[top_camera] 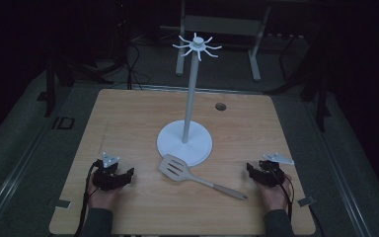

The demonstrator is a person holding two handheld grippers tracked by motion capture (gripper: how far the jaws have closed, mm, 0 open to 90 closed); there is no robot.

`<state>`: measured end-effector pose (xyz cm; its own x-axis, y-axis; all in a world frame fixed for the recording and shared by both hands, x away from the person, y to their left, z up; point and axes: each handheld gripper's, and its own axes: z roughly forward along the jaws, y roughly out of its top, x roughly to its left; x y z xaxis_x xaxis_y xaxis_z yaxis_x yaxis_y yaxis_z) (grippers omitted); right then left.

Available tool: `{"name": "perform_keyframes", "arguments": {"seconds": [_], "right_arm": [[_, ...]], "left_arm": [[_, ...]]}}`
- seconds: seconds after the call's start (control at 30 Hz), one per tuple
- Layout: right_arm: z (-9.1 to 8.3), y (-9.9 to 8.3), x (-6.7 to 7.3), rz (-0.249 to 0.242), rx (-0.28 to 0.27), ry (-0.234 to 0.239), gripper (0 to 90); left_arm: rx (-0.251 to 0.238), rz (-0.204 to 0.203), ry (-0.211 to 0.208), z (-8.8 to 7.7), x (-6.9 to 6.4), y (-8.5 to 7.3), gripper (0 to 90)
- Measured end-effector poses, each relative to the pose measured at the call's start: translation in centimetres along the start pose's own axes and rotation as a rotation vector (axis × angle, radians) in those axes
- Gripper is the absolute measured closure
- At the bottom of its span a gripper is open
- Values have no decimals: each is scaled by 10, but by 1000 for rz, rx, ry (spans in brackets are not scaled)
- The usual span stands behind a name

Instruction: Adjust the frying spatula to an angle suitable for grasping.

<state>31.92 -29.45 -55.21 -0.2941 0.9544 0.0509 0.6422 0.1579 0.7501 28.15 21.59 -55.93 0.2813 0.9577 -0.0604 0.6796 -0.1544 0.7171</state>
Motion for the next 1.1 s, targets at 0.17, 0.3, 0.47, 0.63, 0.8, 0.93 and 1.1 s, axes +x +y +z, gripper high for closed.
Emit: {"name": "perform_keyframes", "arguments": {"seconds": [0.17,0.3,0.47,0.63,0.8,0.93,1.1], "right_arm": [[-19,5,13,-77,-4,13,516],[-34,5,20,-137,-35,73,599],[-47,-1,27,-182,-49,137,684],[-61,-17,27,-149,-5,209,806],[-70,-41,28,-148,54,261,898],[-76,-58,37,-175,97,274,899],[-75,-67,42,-197,125,233,898]], "left_arm": [[-4,2,0,-1,-1,0,339],[-3,-2,0,-1,-1,-1,339],[0,0,0,0,-1,-1,339],[0,1,0,-1,-1,-1,339],[2,4,3,0,-2,-1,339],[4,3,3,0,-2,-1,339],[2,4,1,0,-2,-1,340]]}}
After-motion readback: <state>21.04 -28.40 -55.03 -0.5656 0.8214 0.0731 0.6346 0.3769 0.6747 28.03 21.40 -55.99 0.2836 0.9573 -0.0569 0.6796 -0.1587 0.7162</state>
